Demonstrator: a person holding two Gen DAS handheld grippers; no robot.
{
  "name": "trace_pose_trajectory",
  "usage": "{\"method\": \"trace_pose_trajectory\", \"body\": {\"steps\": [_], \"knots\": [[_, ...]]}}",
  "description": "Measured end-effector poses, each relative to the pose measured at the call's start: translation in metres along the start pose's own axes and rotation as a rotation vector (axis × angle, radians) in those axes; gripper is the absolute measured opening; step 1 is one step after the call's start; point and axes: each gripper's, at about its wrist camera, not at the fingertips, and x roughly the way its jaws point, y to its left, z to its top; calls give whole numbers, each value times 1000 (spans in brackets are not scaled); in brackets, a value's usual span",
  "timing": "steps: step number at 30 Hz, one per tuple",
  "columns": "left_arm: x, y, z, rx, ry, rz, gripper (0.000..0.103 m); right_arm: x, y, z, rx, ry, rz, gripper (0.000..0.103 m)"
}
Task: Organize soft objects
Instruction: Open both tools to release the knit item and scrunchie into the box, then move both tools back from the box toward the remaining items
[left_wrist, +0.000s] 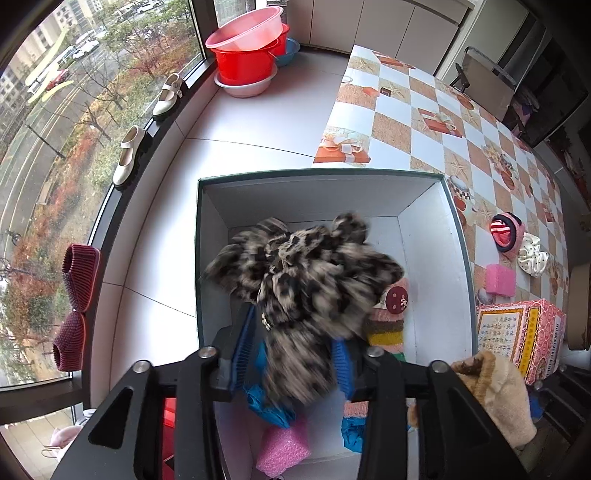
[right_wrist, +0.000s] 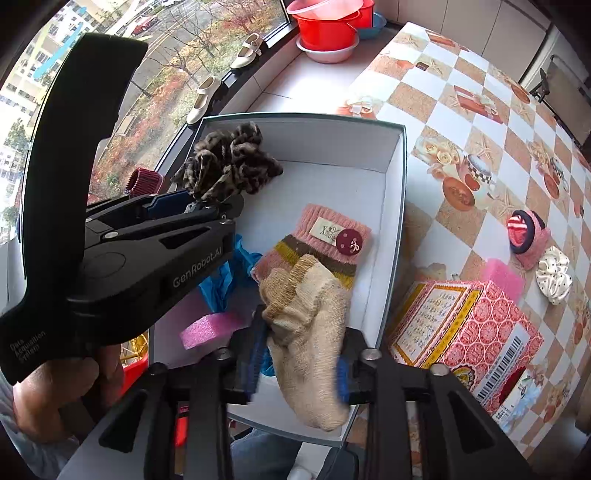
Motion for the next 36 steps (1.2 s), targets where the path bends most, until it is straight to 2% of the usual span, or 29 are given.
{"method": "trace_pose_trajectory", "body": {"steps": [1, 3, 6, 7, 9, 12, 13, 22, 25, 26, 30, 36], "knots": [[0, 0, 0, -1, -1, 3, 62, -1, -1, -1, 3, -4, -3, 51], [-3, 0, -2, -6, -8, 11, 77, -4, -1, -1, 5, -13, -2, 59], [-5, 0, -2, -8, -11, 11, 84, -8, -1, -2, 2, -21, -1, 60], [-7, 0, -2, -8, -17, 9, 87, -9, -1, -3, -3, -21, 0, 75], [-11, 1, -1, -12, -35, 13, 102, -12, 1, -5, -24, -30, 6, 98], [-15, 3, 0, -26, -54, 15, 103, -21, 5, -10, -63, -61, 4, 99], [-15, 4, 1, -31, -54, 13, 103, -23, 7, -11, -75, -65, 2, 102], [-30, 4, 5, -59, -59, -39, 103, -52, 17, -24, -148, -143, -21, 102], [-37, 3, 3, -67, -54, -10, 103, -68, 17, -28, -148, -182, -17, 102], [-39, 3, 2, -75, -54, -7, 103, -74, 15, -29, -143, -196, -15, 102], [-54, -1, 1, -107, -44, -73, 103, -100, 3, -34, -98, -250, 6, 102], [-82, -45, 8, -35, -56, -139, 103, -132, -48, -53, 56, -314, 18, 102]]}}
